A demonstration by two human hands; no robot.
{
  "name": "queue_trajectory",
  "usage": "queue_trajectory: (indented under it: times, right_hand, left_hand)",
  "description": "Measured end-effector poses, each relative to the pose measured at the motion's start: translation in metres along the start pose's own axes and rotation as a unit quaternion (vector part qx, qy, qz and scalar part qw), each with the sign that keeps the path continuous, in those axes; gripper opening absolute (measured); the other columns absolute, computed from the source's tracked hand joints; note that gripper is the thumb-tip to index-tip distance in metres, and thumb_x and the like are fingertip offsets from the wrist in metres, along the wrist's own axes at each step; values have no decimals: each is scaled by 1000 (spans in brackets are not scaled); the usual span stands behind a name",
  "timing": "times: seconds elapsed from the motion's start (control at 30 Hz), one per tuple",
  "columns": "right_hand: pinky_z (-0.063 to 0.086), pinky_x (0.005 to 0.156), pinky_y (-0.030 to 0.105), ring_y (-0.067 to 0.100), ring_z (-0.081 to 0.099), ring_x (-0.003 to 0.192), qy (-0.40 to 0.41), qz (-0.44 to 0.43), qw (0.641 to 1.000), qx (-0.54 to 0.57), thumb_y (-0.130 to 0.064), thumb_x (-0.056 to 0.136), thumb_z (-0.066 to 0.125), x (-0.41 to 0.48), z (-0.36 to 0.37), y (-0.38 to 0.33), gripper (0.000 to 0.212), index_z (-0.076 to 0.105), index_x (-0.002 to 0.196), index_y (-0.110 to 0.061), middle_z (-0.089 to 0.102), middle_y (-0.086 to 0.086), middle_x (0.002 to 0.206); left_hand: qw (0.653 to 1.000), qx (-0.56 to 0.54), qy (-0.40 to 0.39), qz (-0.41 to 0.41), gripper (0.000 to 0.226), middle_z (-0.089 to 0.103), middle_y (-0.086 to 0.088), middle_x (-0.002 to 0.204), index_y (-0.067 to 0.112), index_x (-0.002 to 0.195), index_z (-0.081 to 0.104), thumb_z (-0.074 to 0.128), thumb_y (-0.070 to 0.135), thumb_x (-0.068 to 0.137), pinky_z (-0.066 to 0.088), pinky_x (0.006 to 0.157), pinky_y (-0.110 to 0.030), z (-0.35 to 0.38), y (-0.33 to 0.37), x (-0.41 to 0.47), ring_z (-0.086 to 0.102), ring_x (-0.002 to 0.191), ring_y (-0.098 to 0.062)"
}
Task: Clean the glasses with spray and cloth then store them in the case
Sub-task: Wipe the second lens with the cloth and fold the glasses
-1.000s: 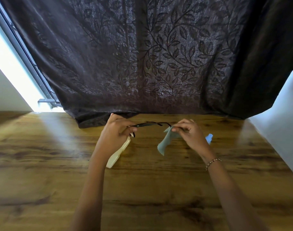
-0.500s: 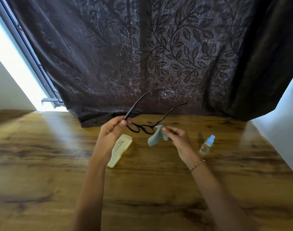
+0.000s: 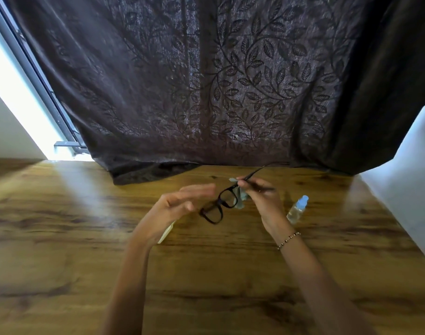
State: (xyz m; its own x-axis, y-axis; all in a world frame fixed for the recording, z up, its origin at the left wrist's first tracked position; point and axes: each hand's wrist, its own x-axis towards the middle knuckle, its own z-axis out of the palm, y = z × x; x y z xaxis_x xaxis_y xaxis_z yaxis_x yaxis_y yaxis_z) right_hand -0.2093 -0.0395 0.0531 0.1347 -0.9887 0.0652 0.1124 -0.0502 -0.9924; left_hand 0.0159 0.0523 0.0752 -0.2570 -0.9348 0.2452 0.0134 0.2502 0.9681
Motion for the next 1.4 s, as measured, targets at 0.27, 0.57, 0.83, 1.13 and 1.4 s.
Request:
queue_trajectory:
  times: [0.27, 0.57, 0.83, 1.13, 1.4]
  right_hand:
    - [53, 73, 26, 14, 66, 87, -63, 7, 997, 41, -21, 79, 71, -6, 13, 2, 7, 76, 84, -22, 73, -2, 87]
    - [51, 74, 24, 13, 65, 85, -84, 75, 979, 167, -21, 80, 65, -9, 16, 2, 15, 77, 88, -17, 73, 1, 91]
    - [54, 74, 23, 14, 67, 88, -113, 88, 975, 167, -24, 78, 67, -10, 19, 6, 24, 75, 98, -15, 74, 3, 95]
    - [54, 61, 20, 11, 67, 81, -10, 202, 975, 91, -15, 76, 73, 2, -32, 23, 16, 72, 91, -11, 72, 1, 87]
    - [50, 67, 18, 8, 67, 87, 30, 99, 993, -57, -24, 78, 74, 3, -47, -3, 17, 72, 94, -20, 72, -6, 90]
  left_hand:
    - [964, 119, 36, -235, 33, 72, 8, 105, 28, 103, 71, 53, 51, 89, 42, 103, -37, 16, -9, 40, 64, 105, -12]
    - [981, 93, 112, -124, 13, 65, 10, 84, 23, 89, 64, 68, 34, 84, 47, 71, -14, 31, -17, 49, 60, 80, -3]
    - [979, 113, 58, -161, 23, 72, 3, 100, 23, 99, 71, 62, 41, 87, 48, 81, -19, 27, -11, 45, 65, 98, -13]
    - [957, 4, 203, -205, 17, 75, 4, 89, 20, 82, 74, 63, 31, 88, 40, 77, -19, 5, -13, 31, 68, 84, -6]
    - [935, 127, 237, -231, 19, 71, -4, 91, 11, 89, 71, 61, 28, 88, 47, 93, -34, -11, -16, 23, 64, 93, -19]
